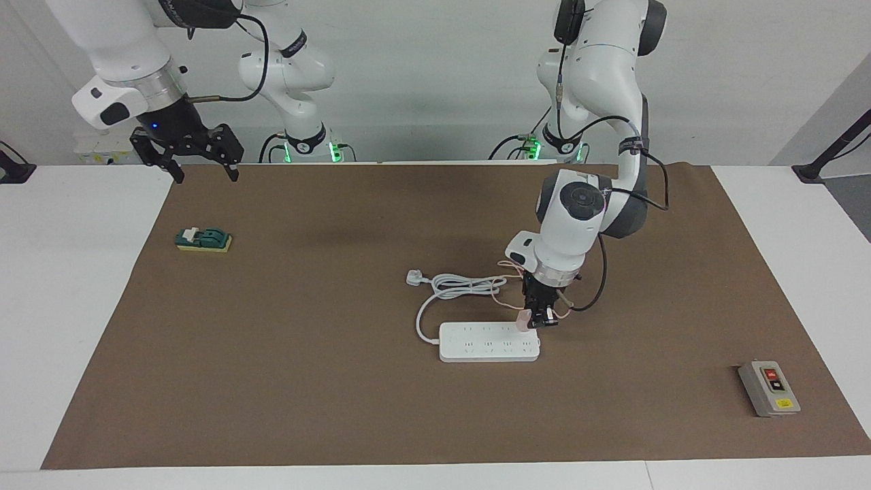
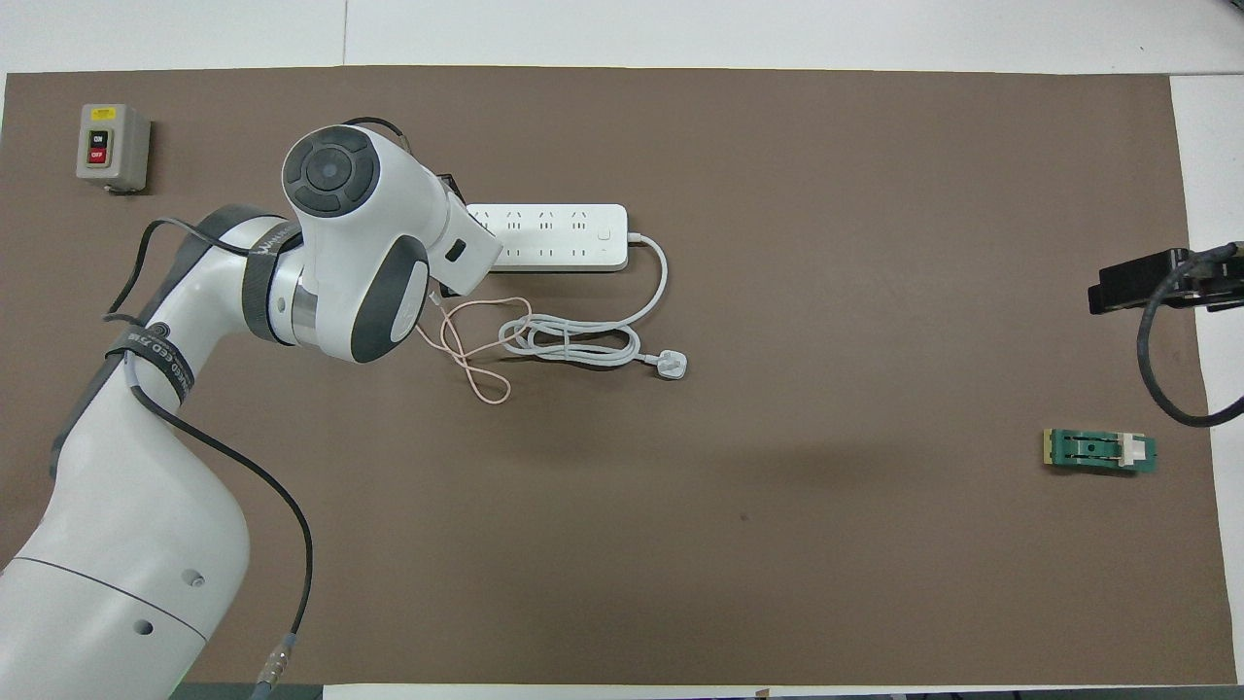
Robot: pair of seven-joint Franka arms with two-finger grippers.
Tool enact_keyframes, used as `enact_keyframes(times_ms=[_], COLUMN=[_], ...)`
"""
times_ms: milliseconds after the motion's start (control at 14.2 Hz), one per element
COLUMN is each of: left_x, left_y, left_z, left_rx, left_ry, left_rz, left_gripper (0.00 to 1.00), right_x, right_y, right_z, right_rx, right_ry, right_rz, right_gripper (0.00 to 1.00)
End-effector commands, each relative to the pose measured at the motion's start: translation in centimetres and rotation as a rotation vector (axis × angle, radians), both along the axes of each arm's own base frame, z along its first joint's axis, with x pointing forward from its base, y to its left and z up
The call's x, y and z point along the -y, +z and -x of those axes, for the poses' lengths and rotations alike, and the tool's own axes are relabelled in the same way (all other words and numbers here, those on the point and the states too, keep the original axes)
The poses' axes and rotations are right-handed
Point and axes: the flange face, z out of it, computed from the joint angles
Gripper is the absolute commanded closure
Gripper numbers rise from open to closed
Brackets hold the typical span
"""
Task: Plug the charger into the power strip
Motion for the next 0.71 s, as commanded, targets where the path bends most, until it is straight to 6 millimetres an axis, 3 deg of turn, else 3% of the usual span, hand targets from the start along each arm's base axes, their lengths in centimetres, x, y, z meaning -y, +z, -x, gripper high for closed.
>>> enact_keyframes(times_ms=[0,635], left_x=[0.2,-0.9], left_y=[-1.0,-2.3], left_z=[0.2,-2.1], left_rx=[-0.021,-0.071], left_ry=[0.018,0.024], left_rz=[-0.025,-0.066], left_gripper=[1.00,1.00], right_x=[0.4,0.3], right_y=[0.0,0.0], right_z=[0.7,0.6], right_rx=[-0.006,-0.003], right_ry=[-0.015,-0.011], right_rz=[0.039,0.059], right_gripper=[0.00,0.00])
